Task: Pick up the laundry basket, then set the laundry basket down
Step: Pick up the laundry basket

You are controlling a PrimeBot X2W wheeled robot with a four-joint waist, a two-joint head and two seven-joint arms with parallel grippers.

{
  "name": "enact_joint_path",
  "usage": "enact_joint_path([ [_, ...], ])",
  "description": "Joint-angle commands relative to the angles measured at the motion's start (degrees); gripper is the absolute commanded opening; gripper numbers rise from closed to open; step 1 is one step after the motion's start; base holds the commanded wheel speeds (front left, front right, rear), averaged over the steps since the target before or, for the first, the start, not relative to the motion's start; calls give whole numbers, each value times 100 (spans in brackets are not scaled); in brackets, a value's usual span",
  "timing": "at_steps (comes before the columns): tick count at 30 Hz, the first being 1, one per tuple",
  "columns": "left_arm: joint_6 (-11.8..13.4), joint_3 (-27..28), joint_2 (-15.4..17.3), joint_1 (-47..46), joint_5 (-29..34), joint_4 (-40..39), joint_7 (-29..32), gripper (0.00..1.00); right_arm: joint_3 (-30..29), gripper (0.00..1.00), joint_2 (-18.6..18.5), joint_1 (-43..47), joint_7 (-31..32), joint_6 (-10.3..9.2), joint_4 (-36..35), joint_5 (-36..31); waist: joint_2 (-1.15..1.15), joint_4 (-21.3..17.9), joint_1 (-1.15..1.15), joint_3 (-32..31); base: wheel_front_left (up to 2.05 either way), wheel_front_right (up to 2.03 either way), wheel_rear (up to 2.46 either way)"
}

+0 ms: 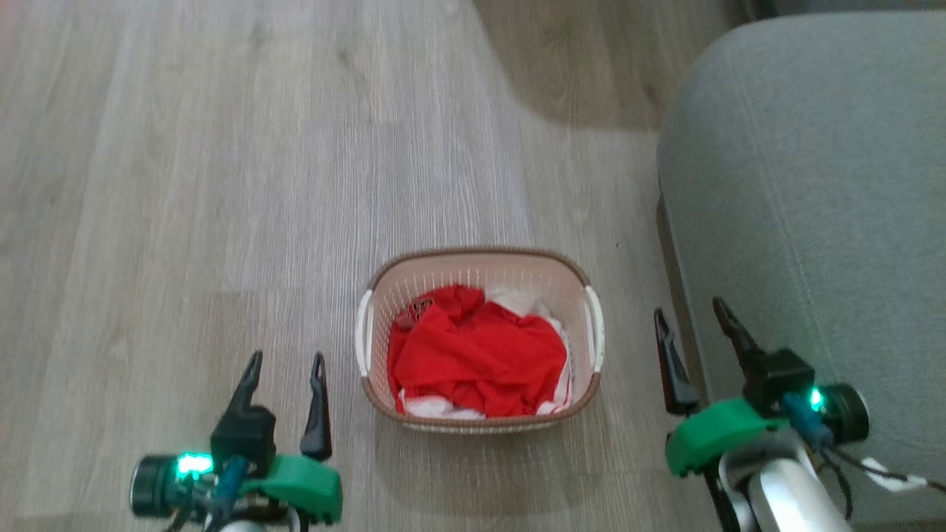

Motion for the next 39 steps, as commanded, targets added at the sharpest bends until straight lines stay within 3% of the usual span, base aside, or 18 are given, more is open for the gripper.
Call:
enact_joint_path([
  [1, -22, 202, -45, -428, -23, -114, -55, 100, 88, 100, -58, -388, -77, 9, -97, -72, 0, 15, 0, 357, 0, 0, 0],
  [28, -266, 311, -148, -3115, -345, 1269, -55, 100, -241, 100, -57, -2841, -77, 9, 998, -441, 0, 184, 0, 3427, 0, 0, 0],
  [39, -337, 81, -149, -3888, -558, 2031, -55, 100, -229, 100, -57, -3491, -77, 9, 1663, -421, 0, 229, 0, 4096, 0, 0, 0],
])
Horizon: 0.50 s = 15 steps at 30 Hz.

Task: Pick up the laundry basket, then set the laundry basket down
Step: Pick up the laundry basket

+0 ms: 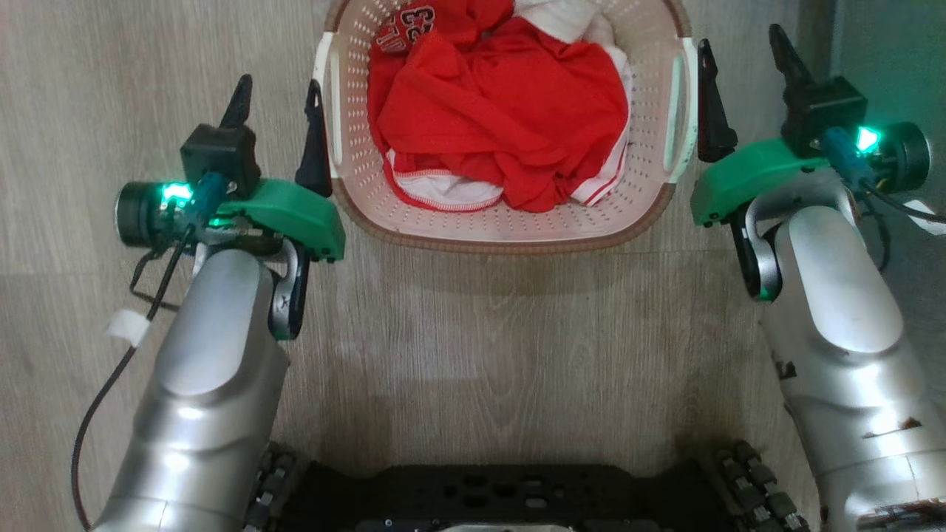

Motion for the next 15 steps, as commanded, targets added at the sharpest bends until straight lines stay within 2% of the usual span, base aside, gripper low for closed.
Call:
enact_joint_path([
  [1, 10, 70, 108, 23, -60, -37, -29, 100, 131, 100, 60, 83, -70, 9, -58, 33, 0, 18, -1, 64, 0, 0, 0],
  [15, -88, -314, 107, -488, -112, 920, -29, 100, 238, 100, 60, -145, -70, 9, 399, 251, 0, -65, -1, 447, 0, 0, 0],
])
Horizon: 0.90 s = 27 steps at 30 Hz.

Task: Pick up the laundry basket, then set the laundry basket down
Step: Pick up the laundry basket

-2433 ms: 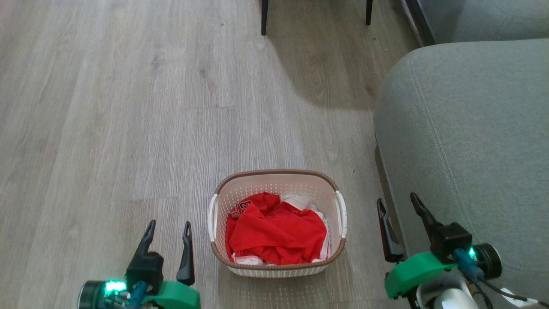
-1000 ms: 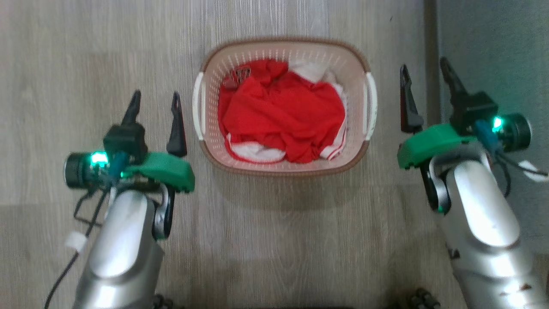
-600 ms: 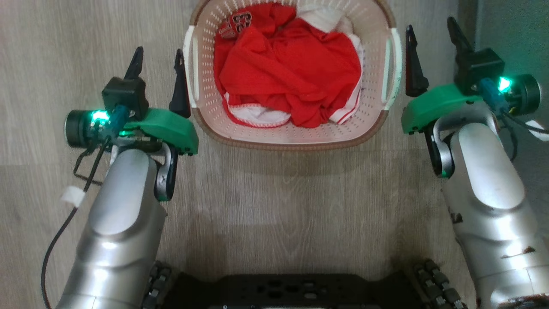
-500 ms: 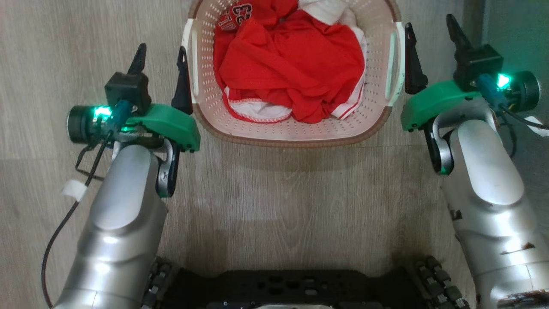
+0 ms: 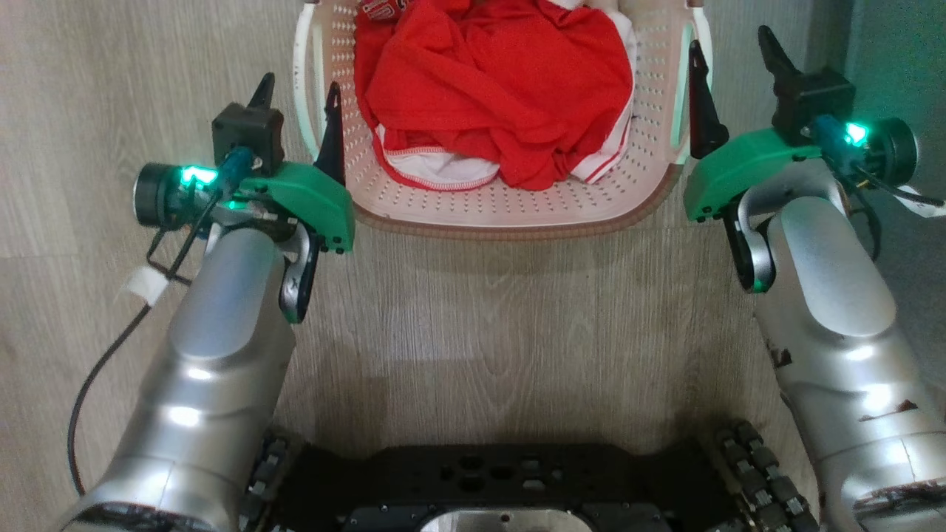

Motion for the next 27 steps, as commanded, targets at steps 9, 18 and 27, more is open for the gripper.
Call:
enact_joint_path([
  [9, 1, 85, 118, -340, 25, 502, -29, 100, 189, 100, 66, -93, -70, 9, 150, 131, 0, -42, 0, 336, 0, 0, 0],
  [18, -37, 37, 118, -741, -21, 840, -29, 100, 268, 100, 66, -375, -70, 9, 514, 206, 0, 30, 0, 602, 0, 0, 0],
  [27, -61, -172, 118, -951, -36, 1031, -29, 100, 377, 82, 66, -585, -70, 9, 827, 393, 0, 51, 0, 678, 0, 0, 0],
])
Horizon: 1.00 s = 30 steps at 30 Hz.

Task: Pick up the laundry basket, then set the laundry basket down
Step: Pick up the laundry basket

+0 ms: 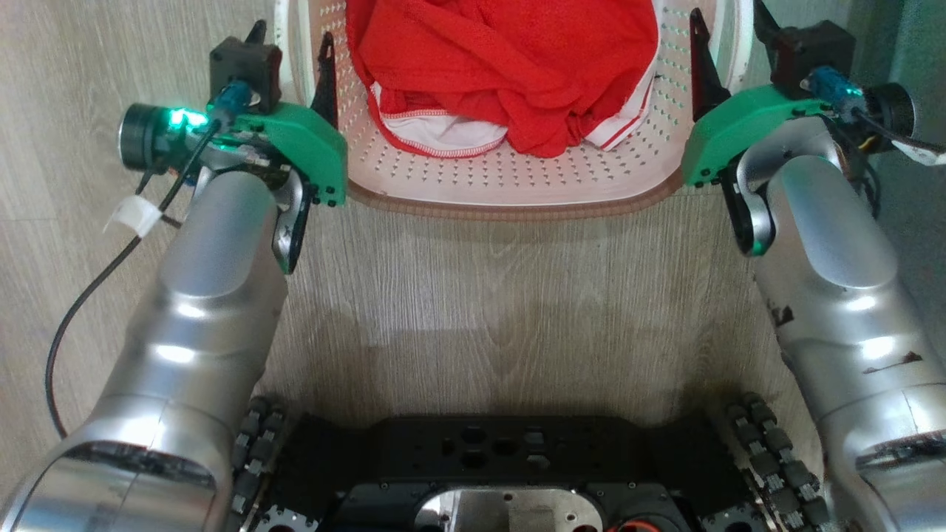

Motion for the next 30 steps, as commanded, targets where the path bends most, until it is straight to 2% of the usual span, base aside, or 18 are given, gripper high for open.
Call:
enact_joint_path([
  [1, -7, 55, 137, 49, -44, -20, -29, 100, 132, 79, 95, 148, -70, 9, -30, 53, 0, -3, 0, 18, 0, 0, 0],
  [3, -4, 6, 137, 4, -60, -4, -29, 100, 152, 68, 95, 104, -70, 9, 37, 77, 0, -6, 0, 41, 0, 0, 0],
  [6, -4, -80, 137, -55, -81, 40, -29, 83, 169, 49, 95, 49, -70, 9, 118, 97, 0, -8, 0, 72, 0, 0, 0],
  [7, -3, -108, 137, -73, -90, 57, -29, 75, 175, 47, 95, 35, -70, 9, 140, 103, 0, -8, 0, 79, 0, 0, 0],
  [8, -1, -136, 137, -88, -102, 72, -29, 59, 184, 44, 95, 25, -70, 9, 169, 114, 0, -8, 0, 84, 0, 0, 0],
  [9, 2, -166, 137, -100, -112, 88, -29, 48, 195, 40, 95, 17, -70, 9, 205, 128, 0, -7, 0, 87, 0, 0, 0],
  [11, 11, -226, 137, -113, -141, 123, -29, 32, 221, 30, 95, 1, -70, 9, 273, 159, 0, -7, 0, 85, 0, 0, 0],
  [12, 18, -254, 137, -111, -165, 135, -29, 21, 235, 17, 95, -6, -70, 9, 306, 182, 0, -6, 0, 80, 0, 0, 0],
  [13, 35, -317, 137, -102, -213, 151, -29, 0, 263, 0, 95, -19, -70, 9, 365, 244, 0, -3, 0, 64, 0, 0, 0],
  [30, 148, -623, 137, 102, -482, 216, -29, 0, 479, 0, 95, -19, -70, 9, 648, 586, 0, -35, 0, -320, 0, 0, 0],
])
